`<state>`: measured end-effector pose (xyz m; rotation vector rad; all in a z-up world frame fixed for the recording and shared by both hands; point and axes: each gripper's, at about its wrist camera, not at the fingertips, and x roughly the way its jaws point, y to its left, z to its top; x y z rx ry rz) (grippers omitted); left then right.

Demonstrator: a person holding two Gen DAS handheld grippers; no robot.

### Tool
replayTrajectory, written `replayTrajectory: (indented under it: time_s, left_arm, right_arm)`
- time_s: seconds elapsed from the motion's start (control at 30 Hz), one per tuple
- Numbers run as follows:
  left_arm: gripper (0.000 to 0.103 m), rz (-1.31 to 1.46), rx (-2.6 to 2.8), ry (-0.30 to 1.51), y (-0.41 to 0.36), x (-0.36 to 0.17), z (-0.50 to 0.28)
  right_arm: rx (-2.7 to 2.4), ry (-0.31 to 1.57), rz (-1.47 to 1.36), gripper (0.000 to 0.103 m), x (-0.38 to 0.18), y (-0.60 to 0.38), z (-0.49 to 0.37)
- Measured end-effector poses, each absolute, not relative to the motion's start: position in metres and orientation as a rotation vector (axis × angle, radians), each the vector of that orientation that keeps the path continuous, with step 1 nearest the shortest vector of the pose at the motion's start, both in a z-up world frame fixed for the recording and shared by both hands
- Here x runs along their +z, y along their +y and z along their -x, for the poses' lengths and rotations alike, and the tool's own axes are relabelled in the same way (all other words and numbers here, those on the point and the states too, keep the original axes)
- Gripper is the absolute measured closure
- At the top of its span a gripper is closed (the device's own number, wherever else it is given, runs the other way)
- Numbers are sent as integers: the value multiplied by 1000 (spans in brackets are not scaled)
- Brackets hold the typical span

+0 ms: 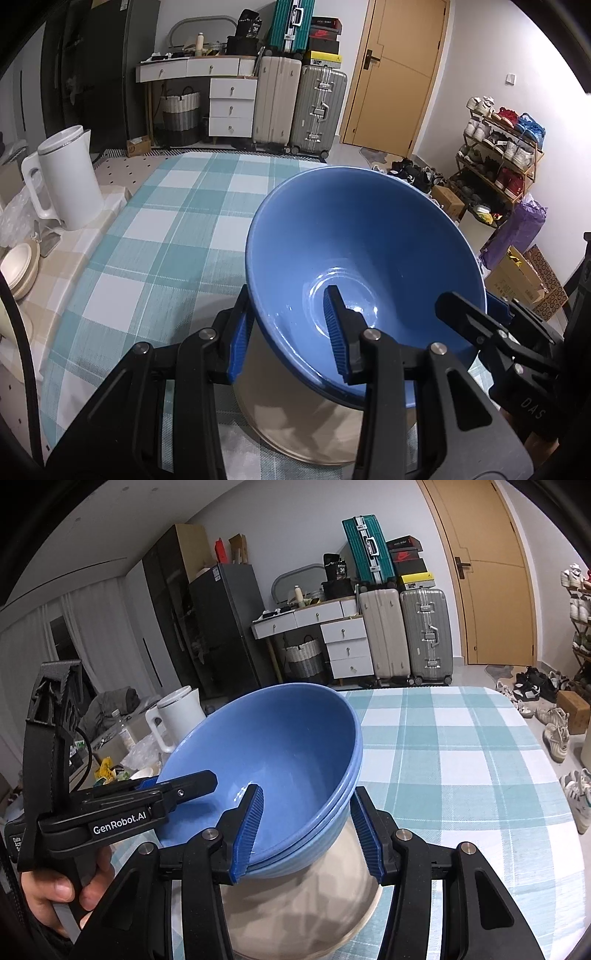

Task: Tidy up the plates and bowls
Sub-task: 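Lift the nested bowls with both tools and carry them over the cream plates, then lower the nested bowls onto the cream plate stack and open both tools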

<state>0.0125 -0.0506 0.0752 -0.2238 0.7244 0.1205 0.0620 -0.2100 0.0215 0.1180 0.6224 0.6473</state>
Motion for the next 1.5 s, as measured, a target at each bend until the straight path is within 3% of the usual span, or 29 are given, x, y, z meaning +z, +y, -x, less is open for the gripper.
replayTrajectory:
  time_s: [1.13,1.2,1.27,1.33,1.4,1.5]
  left_arm:
    - [68,209,106,795,-34,33,-38]
    - [64,207,102,796,-33,34,-37]
    - [56,203,100,795,-32,35,-37]
    - [38,199,105,783,-29,37,-34]
    - [27,196,104,765,-27,40,-30]
    - [23,189,91,718,-20,45,-24]
  right_arm:
    - [635,661,-39,50,1,-194,-66]
    - [631,660,-35,50,1,-195,-67]
    - [620,662,-24,41,0,-195,-68]
    - [617,661,-17,35,1,-196,-68]
    - [618,658,-16,33,2,-197,-69]
    - [623,656,-6,15,3,-198,-69]
